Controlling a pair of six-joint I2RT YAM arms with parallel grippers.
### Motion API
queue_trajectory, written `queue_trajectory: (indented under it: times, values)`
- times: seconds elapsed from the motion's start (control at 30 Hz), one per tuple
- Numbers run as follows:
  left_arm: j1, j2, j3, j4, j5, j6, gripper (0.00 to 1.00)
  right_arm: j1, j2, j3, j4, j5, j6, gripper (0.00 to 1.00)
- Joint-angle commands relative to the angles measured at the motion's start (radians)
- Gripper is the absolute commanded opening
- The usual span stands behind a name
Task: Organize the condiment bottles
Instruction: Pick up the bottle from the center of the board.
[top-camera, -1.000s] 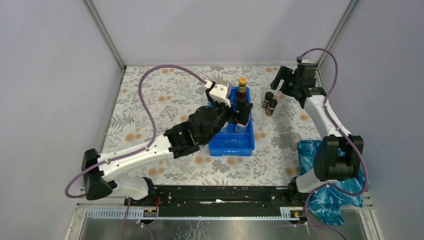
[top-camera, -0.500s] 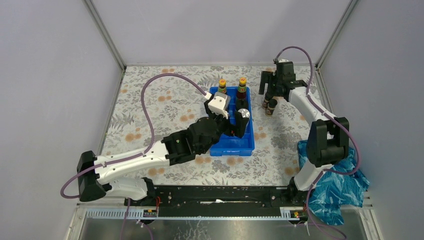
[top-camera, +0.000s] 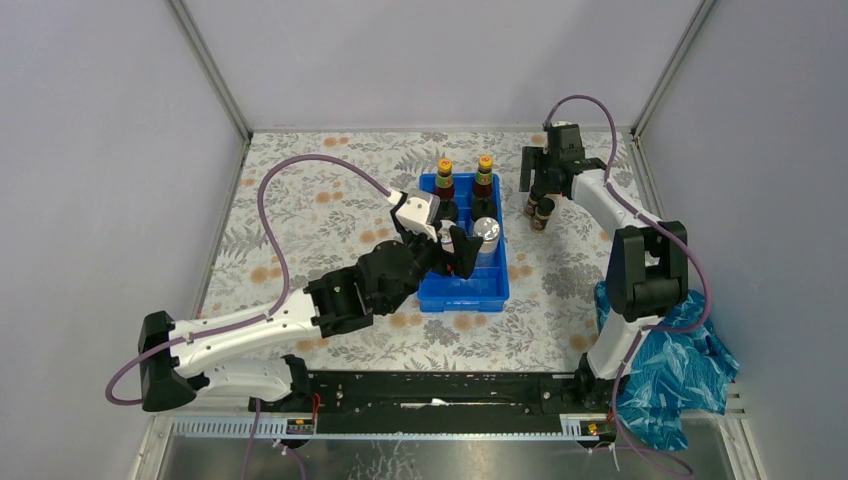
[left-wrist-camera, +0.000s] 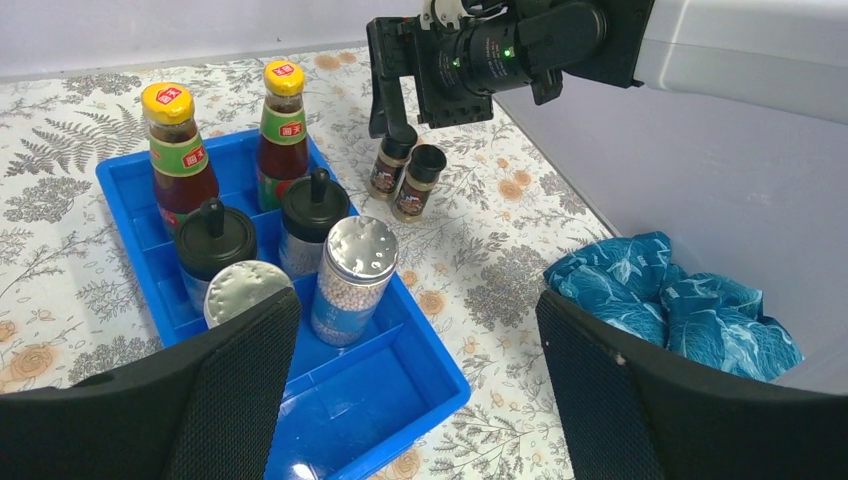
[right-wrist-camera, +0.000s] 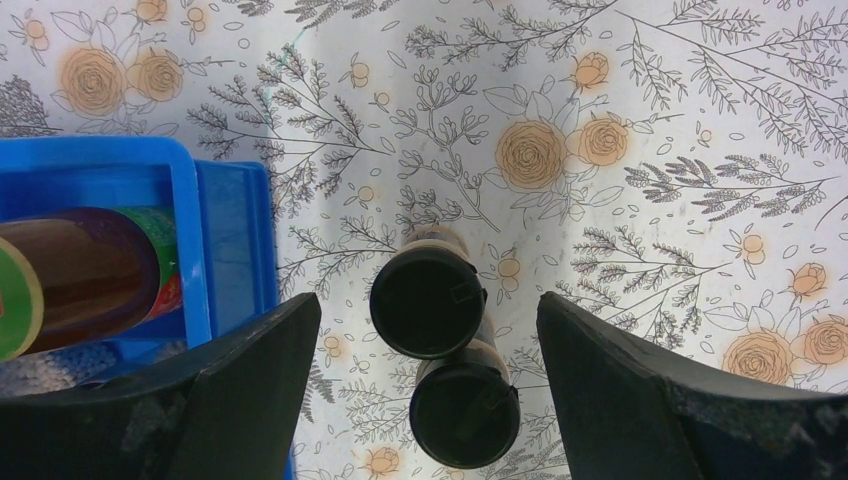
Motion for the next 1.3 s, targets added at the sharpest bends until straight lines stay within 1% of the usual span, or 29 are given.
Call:
queue_trajectory:
  times: [0.0,0.2,0.3,0.43,0.53,0.57,0.67,0.73,0.8,0.93,0.97,1.27]
  values:
    - [-0.008,-0.017,-0.024,0.014,-0.034,-0.006,0.92,0.002,0.025,0.050,-0.003,0.017,-0.026,0.86]
    - [-0.008,-0.016,-0.034,0.023,-0.034,-0.003,0.92,0.002,0.053,0.067,0.002,0.014,-0.029,0.82]
    - [-0.008,-0.015,-0.039,0.028,-0.034,-0.001,0.92,0.002,0.068,0.074,0.002,0.010,-0.031,0.78]
    - [-0.008,-0.011,-0.043,0.033,-0.033,0.000,0.92,0.001,0.078,0.074,0.012,0.005,-0.031,0.70]
    - [-0.008,-0.007,-0.042,0.033,-0.033,0.003,0.92,0.002,0.086,0.075,0.013,0.004,-0.032,0.55]
    - [-0.008,-0.006,-0.042,0.035,-0.033,0.004,0.92,0.002,0.087,0.075,0.014,0.004,-0.031,0.53]
    - [-0.008,-0.007,-0.042,0.038,-0.034,0.006,0.92,0.002,0.089,0.072,0.019,0.005,-0.030,0.51]
    - [-0.007,-0.007,-0.043,0.037,-0.034,0.008,0.92,0.002,0.091,0.072,0.021,0.007,-0.028,0.44]
    - [-0.007,-0.006,-0.044,0.035,-0.035,0.008,0.92,0.002,0.091,0.071,0.021,0.009,-0.028,0.34]
    - [-0.008,-0.010,-0.046,0.033,-0.037,0.007,0.92,0.002,0.089,0.071,0.022,0.016,-0.025,0.04]
    - [-0.007,-0.011,-0.046,0.033,-0.037,0.007,0.92,0.002,0.086,0.071,0.021,0.017,-0.023,0.00]
    - [-0.007,-0.015,-0.045,0.029,-0.039,0.002,0.92,0.002,0.051,0.092,0.027,0.017,-0.025,0.00]
